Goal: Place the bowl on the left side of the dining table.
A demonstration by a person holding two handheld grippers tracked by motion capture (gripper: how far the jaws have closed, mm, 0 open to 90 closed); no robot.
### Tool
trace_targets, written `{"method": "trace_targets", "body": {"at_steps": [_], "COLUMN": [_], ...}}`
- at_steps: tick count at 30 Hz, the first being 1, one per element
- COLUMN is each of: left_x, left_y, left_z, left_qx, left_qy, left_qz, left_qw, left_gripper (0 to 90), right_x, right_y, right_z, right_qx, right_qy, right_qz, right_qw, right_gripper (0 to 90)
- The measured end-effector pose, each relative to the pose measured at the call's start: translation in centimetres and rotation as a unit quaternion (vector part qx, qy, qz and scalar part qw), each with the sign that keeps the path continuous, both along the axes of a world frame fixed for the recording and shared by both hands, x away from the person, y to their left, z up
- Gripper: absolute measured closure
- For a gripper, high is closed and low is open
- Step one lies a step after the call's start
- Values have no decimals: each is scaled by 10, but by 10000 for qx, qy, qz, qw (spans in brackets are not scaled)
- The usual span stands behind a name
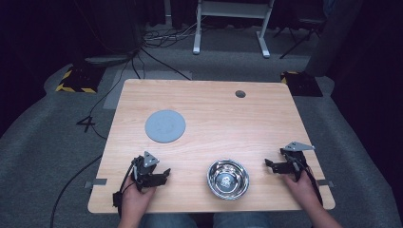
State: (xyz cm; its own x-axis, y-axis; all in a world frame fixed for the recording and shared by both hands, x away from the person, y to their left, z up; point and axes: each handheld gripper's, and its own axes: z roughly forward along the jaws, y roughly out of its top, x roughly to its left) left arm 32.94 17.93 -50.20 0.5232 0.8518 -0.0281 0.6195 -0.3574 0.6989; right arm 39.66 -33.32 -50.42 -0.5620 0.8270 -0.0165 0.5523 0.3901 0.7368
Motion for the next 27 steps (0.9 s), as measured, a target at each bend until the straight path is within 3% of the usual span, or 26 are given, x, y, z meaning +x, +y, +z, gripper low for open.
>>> {"method": "trace_targets", "body": {"at_steps": [13, 18, 20, 21, 27], "left_x": [-1, 1, 2, 2, -2], "left_y": [2, 3, 4, 3, 1], "left_z": [0, 4, 5, 8, 18], "left_qx": [-3, 105, 98, 195, 264], "left_qy": [31, 152, 248, 355, 397], "left_qz": [-90, -149, -169, -100, -28], "left_qw": [10000, 9997, 9995, 9991, 9989], "left_gripper": [260, 258, 261, 276, 355], "right_x": [0, 0, 0, 0, 1], "right_y": [0, 0, 0, 0, -1], "right_z": [0, 0, 0, 0, 0], "right_qx": [3, -1, 4, -6, -31], "right_qy": [-2, -3, -2, -8, -29], "right_qz": [-1, -1, -1, 4, 36], "right_qw": [10000, 10000, 10000, 10000, 10000], "right_gripper": [117, 117, 117, 117, 117]}}
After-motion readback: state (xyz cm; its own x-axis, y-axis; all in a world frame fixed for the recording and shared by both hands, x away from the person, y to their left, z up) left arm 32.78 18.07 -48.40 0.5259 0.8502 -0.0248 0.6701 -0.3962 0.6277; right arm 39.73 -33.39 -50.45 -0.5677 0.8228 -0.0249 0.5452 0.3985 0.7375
